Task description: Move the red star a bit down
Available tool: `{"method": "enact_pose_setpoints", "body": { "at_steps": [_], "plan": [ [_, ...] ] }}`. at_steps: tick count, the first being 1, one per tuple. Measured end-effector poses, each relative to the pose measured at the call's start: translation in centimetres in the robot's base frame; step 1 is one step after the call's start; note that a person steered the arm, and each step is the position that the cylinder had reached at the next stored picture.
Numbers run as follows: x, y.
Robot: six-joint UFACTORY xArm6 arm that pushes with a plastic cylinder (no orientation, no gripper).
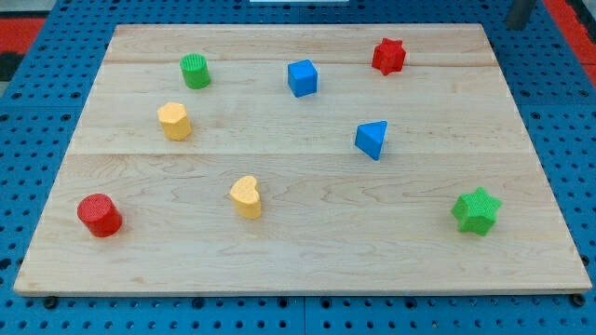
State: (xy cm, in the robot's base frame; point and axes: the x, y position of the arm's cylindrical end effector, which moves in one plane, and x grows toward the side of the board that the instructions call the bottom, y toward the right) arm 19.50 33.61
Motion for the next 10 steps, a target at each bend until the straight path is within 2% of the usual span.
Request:
{"method": "enact_pose_setpoints", "body": {
  "at_steps": [3, 5, 7, 9, 10],
  "plan": [
    [0.0, 0.0],
    [5.2, -12.7],
    [4.3, -21.4],
    [7.6, -22.5],
    [7.1, -20.9]
  ]
}}
